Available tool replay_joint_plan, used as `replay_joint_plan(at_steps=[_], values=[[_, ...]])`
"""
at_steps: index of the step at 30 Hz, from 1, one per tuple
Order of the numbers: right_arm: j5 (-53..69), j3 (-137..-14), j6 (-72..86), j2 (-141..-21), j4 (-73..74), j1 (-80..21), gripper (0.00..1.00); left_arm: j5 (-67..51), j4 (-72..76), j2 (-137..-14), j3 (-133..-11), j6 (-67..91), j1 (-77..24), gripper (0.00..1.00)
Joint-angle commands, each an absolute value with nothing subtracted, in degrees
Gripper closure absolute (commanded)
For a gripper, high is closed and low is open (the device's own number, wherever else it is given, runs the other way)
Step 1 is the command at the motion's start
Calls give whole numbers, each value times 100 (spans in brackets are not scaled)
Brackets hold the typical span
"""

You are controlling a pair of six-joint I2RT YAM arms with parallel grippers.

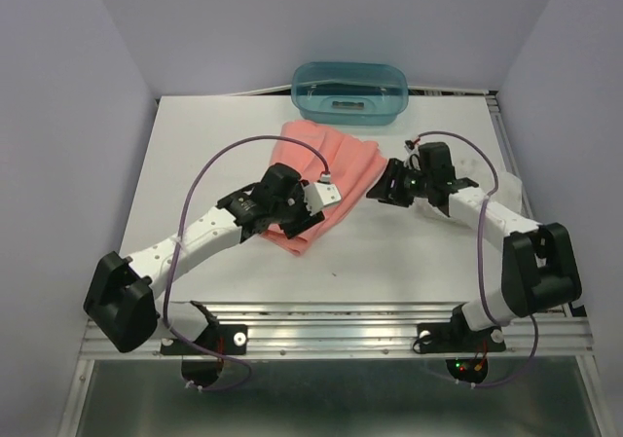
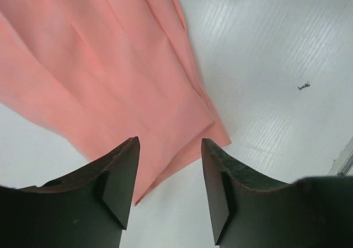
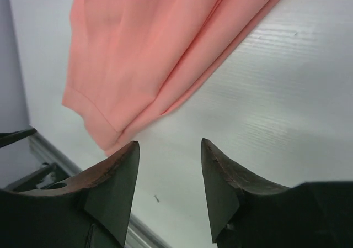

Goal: Fold and stack the skirts
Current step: Fold the skirt

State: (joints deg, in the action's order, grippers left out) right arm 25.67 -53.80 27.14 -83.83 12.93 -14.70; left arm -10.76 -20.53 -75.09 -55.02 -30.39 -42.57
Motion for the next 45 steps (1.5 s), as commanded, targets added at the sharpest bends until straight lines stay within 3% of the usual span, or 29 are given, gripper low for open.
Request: replay_joint_plan(at_steps=[1,9,20,23,28,37,41,45], values=[[3390,-4661,4787,-8762,-67,-1468,47,-800,-2039,-7567,-5634,-2707,-4254,38],[3252,-4412,6055,-9772,-1485,-2548,57,-440,-1784,-8059,-5809,-2259,-4289,37],[2874,-4324,6284,-10766,-2205,-2883,57,-325,-1793,-8253,-5757,-2250,-4561,36],[2830,-4359,6345,-10960,-2302,-2883,58,-422,-1758,-8297,-5695,-2224,-4684,20],[2813,-4342,6381,-11092,-2320,-2883,61,-404,-1670,-8534,-5730,-2083,-4737,20],[2716,-4298,6293,-11206,-2197,-2936,77,-106,-1406,-8973,-5783,-1907,-4772,25],[2716,-4377,6249,-11294,-2188,-2936,86,-62,-1310,-9097,-5801,-1837,-4781,32],[2725,-4403,6232,-11364,-2197,-2936,91,121,-1318,-9158,-5818,-1881,-4790,47]])
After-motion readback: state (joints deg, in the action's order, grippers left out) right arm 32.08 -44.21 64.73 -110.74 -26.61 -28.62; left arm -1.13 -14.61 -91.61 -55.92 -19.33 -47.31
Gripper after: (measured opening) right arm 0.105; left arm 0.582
